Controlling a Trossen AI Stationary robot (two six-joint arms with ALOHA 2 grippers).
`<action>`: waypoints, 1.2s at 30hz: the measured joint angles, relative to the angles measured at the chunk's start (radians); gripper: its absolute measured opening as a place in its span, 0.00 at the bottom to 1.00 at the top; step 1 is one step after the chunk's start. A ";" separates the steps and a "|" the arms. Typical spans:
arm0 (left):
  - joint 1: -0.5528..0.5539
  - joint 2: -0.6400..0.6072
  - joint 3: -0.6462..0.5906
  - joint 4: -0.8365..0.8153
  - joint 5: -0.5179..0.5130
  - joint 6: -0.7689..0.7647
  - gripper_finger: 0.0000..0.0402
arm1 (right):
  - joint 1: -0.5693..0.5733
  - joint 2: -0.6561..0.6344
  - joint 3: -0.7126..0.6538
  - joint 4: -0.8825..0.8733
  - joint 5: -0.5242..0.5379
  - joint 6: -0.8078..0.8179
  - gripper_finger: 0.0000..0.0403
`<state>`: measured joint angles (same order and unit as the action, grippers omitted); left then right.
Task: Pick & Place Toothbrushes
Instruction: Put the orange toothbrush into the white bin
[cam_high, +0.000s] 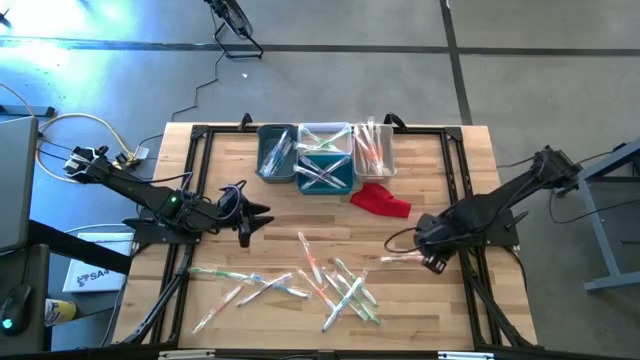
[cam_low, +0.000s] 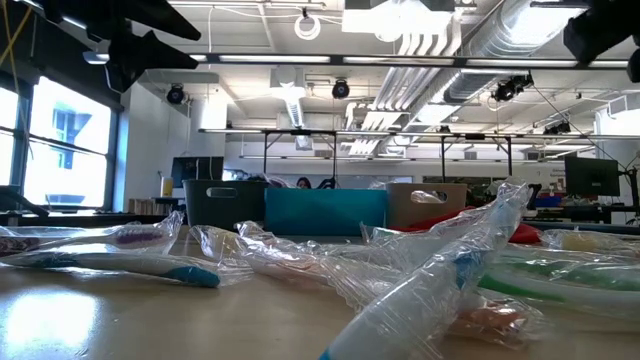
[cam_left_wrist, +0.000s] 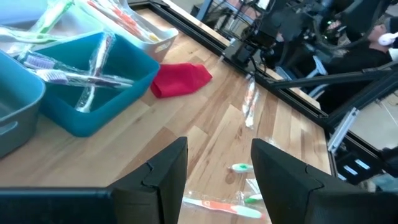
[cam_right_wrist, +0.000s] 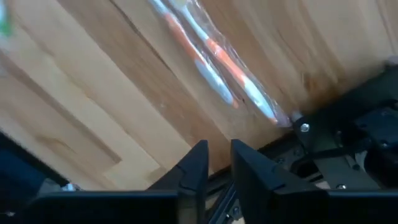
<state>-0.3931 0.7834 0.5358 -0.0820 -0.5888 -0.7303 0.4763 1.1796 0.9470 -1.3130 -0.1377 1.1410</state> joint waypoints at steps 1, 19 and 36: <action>0.000 0.000 0.000 -0.001 0.003 0.000 0.44 | 0.004 0.016 0.000 0.000 0.001 -0.002 0.17; 0.000 0.000 0.000 -0.027 0.003 0.000 0.44 | 0.068 0.287 0.000 0.186 0.121 -0.249 0.27; 0.000 0.000 0.000 -0.034 0.002 0.000 0.44 | 0.067 0.323 0.000 0.512 0.278 -0.463 0.34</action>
<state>-0.3931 0.7832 0.5358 -0.1155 -0.5865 -0.7303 0.5438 1.5024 0.9466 -0.8007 0.1406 0.6784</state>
